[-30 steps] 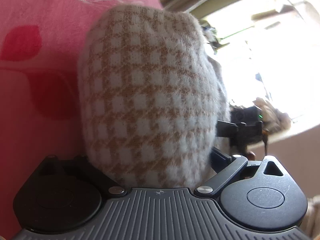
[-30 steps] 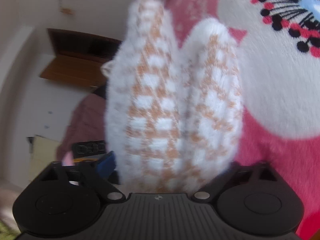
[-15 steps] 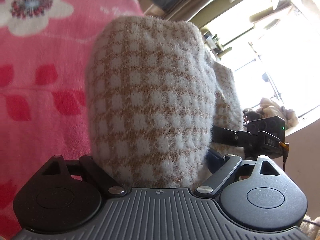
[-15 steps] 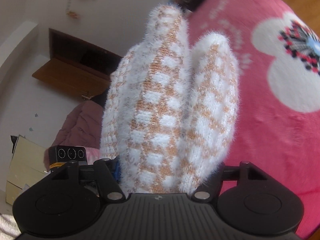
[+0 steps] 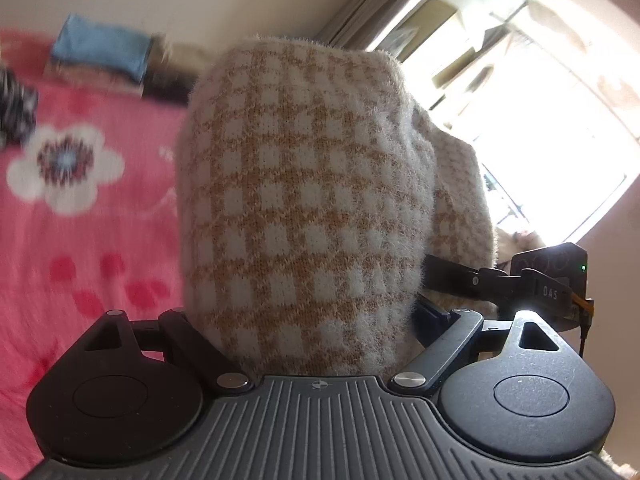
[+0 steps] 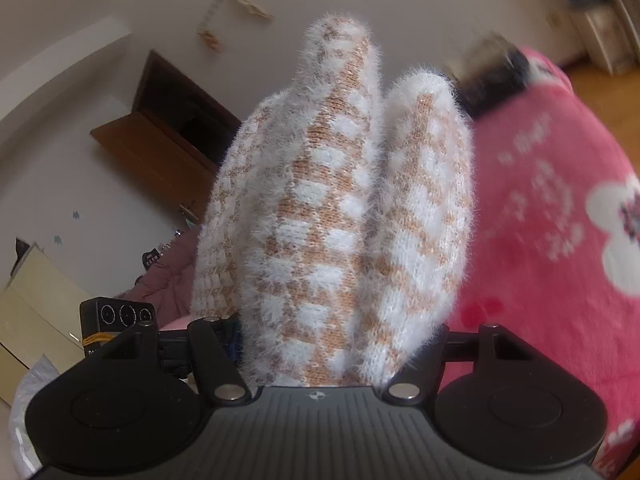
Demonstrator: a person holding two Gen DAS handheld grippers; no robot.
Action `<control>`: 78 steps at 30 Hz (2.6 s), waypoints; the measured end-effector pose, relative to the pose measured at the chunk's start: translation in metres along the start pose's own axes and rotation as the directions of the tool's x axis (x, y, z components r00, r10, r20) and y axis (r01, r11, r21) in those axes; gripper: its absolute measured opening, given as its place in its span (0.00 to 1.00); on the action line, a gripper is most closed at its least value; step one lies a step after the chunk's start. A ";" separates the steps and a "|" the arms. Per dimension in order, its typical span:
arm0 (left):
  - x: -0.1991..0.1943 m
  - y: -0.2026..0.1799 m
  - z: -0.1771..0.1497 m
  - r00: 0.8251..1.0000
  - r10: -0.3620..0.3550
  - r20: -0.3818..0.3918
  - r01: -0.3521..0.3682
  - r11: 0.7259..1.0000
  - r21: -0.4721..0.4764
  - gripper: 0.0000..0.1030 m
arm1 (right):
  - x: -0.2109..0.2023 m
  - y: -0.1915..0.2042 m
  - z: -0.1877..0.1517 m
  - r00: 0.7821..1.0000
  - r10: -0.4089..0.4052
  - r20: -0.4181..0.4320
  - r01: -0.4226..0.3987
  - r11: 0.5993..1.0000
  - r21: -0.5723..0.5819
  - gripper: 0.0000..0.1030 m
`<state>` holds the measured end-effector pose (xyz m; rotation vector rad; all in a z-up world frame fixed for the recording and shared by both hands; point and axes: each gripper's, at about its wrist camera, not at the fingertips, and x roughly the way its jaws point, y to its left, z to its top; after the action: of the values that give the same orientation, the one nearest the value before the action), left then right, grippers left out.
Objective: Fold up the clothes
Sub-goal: 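Lift the folded cardigan off the bedspread with both grippers, then carry the cardigan onto the folded clothes stack and open the left gripper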
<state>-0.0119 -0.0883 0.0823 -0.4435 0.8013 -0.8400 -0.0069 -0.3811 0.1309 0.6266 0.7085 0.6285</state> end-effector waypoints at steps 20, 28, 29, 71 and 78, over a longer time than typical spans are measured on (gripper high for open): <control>-0.045 0.067 0.158 0.983 0.105 0.153 -0.120 0.989 0.087 0.87 | 0.123 0.099 0.137 0.984 0.116 0.132 -0.101 0.988 -0.117 0.66; -0.015 0.167 0.230 0.985 0.140 0.101 -0.139 0.990 -0.017 0.87 | 0.255 0.038 0.191 0.993 0.113 0.037 -0.109 0.989 -0.097 0.66; -0.019 0.175 0.235 0.985 0.143 0.098 -0.140 0.990 -0.028 0.87 | 0.272 0.035 0.199 0.994 0.110 0.024 -0.107 0.990 -0.092 0.66; 0.263 0.353 0.583 0.776 0.437 -0.455 -0.196 0.852 0.485 0.89 | 0.560 -0.126 0.276 0.796 -0.316 0.515 0.009 0.858 0.514 0.66; 0.345 0.375 0.615 0.687 0.496 -0.531 -0.113 0.795 0.596 0.92 | 0.611 -0.167 0.296 0.644 -0.479 0.597 0.047 0.804 0.593 0.66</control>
<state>0.7868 -0.1104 0.0792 0.5367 1.2204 -0.8436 0.6289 -0.1497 -0.0464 1.1765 0.1804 -0.1694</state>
